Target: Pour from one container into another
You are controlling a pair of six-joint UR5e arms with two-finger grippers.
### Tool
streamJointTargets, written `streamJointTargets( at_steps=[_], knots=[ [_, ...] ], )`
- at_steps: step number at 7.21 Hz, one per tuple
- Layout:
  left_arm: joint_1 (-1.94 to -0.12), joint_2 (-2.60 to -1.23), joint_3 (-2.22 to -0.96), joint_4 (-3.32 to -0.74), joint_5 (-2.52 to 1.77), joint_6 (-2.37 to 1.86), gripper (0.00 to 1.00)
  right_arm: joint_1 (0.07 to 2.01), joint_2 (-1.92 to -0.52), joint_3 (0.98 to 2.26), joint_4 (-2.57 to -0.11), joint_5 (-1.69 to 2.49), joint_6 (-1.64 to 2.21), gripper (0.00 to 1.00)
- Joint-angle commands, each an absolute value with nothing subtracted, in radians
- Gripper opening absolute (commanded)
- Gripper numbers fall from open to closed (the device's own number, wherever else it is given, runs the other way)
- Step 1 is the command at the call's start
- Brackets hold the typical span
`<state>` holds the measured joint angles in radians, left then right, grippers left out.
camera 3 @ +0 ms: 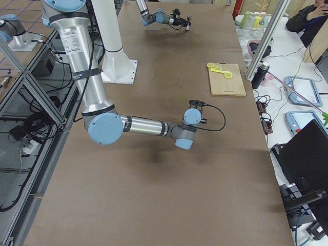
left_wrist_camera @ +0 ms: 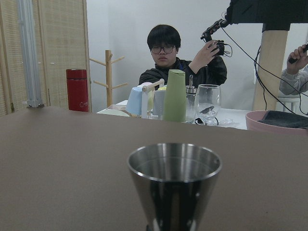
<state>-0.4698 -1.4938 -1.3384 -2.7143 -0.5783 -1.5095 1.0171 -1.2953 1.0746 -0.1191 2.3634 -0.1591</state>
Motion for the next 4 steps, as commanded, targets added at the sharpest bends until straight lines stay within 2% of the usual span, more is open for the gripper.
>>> streamJointTargets(
  at_steps=[1, 2, 3, 4],
  knots=[
    [-0.468, -1.494, -1.342, -2.712, -0.58, -1.511, 0.37, 1.011, -1.29, 1.049, -0.083, 2.355, -0.158, 0.0],
    [-0.465, -1.494, -1.341, -2.712, -0.58, -1.509, 0.79, 1.011, -1.29, 1.048, -0.083, 2.353, -0.158, 0.0],
    [-0.465, -1.496, -1.342, -2.712, -0.578, -1.509, 0.99, 1.009, -1.289, 1.048, -0.083, 2.352, -0.158, 0.41],
    [-0.463, -1.494, -1.344, -2.712, -0.578, -1.509, 0.99, 1.011, -1.287, 1.049, -0.083, 2.355, -0.158, 0.99]
  ],
)
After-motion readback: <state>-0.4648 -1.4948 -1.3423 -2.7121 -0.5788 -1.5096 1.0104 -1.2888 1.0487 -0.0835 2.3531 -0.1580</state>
